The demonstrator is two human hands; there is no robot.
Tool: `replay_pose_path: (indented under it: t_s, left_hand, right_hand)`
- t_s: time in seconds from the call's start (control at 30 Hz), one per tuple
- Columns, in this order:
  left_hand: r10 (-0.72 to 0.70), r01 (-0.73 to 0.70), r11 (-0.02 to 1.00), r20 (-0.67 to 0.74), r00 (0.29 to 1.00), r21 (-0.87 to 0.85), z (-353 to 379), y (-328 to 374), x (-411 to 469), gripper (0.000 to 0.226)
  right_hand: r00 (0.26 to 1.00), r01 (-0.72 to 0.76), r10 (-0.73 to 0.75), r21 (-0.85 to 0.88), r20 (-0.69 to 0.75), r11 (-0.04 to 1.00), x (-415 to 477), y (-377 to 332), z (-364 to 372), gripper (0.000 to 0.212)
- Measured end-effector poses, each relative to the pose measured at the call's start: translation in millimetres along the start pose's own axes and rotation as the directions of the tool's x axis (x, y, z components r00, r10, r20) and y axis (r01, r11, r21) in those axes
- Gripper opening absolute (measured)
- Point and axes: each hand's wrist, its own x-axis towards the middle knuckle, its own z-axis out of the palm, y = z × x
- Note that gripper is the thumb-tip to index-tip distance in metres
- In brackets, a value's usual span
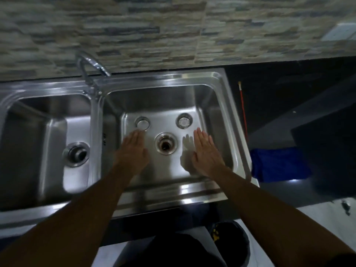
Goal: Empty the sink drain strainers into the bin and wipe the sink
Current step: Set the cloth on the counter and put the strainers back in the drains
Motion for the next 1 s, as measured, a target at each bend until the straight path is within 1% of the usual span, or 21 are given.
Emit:
replay_pose_path:
  t_s: [0.1,0.17,0.3,0.43,0.53,0.63,0.77,0.87,1.0]
  left_hand:
    - [-0.052,0.052,0.999,0.013,0.999,0.017,-6.0,-46.9,-0.7,0.068]
    - [-0.048,0.049,0.999,-0.016,0.999,0.025,-7.7,-69.6,-0.5,0.068]
    - [-0.012,0.016,0.999,-0.102,0.995,0.042,-6.6,-97.5,3.2,0.063]
    - [-0.011,0.018,0.999,-0.155,0.988,0.048,6.7,-109.0,4.1,0.069]
    - [-0.019,0.028,0.999,-0.226,0.974,0.039,17.1,-111.2,6.5,0.067]
    - [-0.033,0.024,0.999,-0.281,0.959,-0.036,21.8,-114.1,10.8,0.064]
    - [-0.039,0.023,0.998,-0.293,0.955,-0.059,26.2,-116.1,12.6,0.062]
    - [-0.038,0.029,0.999,-0.29,0.956,-0.035,28.8,-118.4,15.6,0.062]
    - [-0.028,0.023,1.0,-0.295,0.955,-0.02,31.7,-120.4,17.9,0.061]
  right_hand:
    - [0.997,0.033,-0.036,0.042,0.064,0.999,30.6,-22.6,5.3,0.078]
    - [0.994,0.035,-0.043,0.083,0.098,0.996,48.6,-32.2,9.7,0.081]
    - [0.983,0.007,-0.019,0.065,0.183,0.998,81.2,-35.3,21.1,0.087]
    - [0.973,-0.04,0.039,-0.002,0.226,0.999,110.6,-32.2,30.9,0.082]
    - [0.985,-0.041,0.055,-0.083,0.166,0.996,133.1,-25.5,35.7,0.082]
    - [0.994,-0.054,0.064,-0.117,0.088,0.992,156.0,-14.8,40.2,0.077]
    - [0.984,-0.143,0.156,-0.14,0.083,0.98,180.7,-6.9,52.3,0.08]
    - [0.973,-0.23,0.231,-0.051,0.01,0.972,193.6,-7.2,62.8,0.076]
    - [0.955,-0.258,0.264,0.054,-0.136,0.964,198.0,-7.3,67.0,0.076]
